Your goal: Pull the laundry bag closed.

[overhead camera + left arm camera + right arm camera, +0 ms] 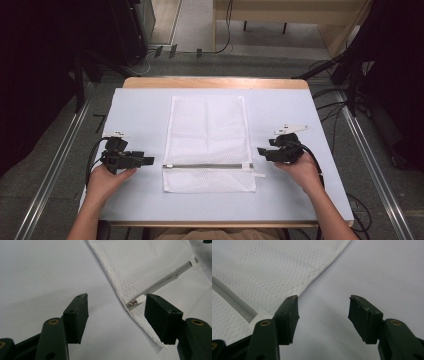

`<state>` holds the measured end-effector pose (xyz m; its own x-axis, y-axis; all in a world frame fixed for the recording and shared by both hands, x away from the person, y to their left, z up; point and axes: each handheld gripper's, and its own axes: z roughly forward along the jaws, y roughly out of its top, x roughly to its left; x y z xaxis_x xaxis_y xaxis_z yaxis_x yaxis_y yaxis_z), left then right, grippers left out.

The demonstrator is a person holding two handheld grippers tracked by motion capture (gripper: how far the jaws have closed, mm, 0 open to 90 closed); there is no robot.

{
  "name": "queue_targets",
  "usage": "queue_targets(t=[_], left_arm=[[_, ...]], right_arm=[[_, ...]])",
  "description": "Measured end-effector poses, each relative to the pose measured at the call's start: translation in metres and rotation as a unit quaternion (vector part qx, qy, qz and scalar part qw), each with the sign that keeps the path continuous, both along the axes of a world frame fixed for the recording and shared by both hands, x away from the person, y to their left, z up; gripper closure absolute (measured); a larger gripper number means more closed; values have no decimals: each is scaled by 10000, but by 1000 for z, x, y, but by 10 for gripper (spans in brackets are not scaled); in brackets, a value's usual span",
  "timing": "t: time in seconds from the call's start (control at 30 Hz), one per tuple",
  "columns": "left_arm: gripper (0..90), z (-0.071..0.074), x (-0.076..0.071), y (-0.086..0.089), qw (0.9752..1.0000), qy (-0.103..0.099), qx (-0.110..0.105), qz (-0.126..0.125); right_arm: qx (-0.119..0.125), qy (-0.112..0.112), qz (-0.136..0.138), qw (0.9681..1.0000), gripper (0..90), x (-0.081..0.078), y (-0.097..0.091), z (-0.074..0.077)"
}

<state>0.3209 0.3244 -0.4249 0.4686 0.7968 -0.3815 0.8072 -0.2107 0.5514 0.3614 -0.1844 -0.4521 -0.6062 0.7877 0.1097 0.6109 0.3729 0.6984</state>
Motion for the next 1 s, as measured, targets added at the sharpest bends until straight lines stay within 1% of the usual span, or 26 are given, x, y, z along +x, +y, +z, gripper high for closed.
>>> queue_targets(t=[0.07,0.13,0.23,0.3,0.43,0.53,0.57,0.6,0.7,0.73,0.9,0.97,1.0], left_arm=[[380,-1,0,0,10000,-41,25,-28],[380,-2,0,-1,9999,-45,100,-52],[376,-3,0,-1,9999,-36,102,-40],[370,-3,0,0,10000,-18,74,27],[370,-4,0,0,9999,-20,101,28],[373,-4,1,0,9999,18,98,28],[376,-4,1,-1,10000,30,77,28],[379,-5,1,-1,9999,38,103,-18],[378,-5,1,-1,9999,38,101,-21],[378,-5,1,-1,9999,38,102,-27],[384,-5,2,-2,9999,13,137,-6],[390,-5,3,-2,10000,51,81,-11],[391,-6,3,-2,9999,75,105,-39]], right_arm=[[-33,0,-15,10000,364,0,0,-1],[-23,21,-25,10000,348,0,0,-1],[-32,35,-55,10000,346,0,0,-1],[-18,56,-73,10000,343,0,-1,-1],[-38,67,-65,9999,343,0,-1,-2],[-44,64,-72,9999,350,0,-1,-2],[-37,46,-74,10000,368,0,-1,-2],[7,24,-57,10000,381,0,-1,-1],[35,49,-63,10000,383,0,-1,-1],[1,62,-75,10000,383,0,-1,-1],[6,145,-95,9998,388,1,-1,-2],[12,171,-95,9998,395,2,-1,-3],[48,302,-166,9994,411,2,-1,-3]])
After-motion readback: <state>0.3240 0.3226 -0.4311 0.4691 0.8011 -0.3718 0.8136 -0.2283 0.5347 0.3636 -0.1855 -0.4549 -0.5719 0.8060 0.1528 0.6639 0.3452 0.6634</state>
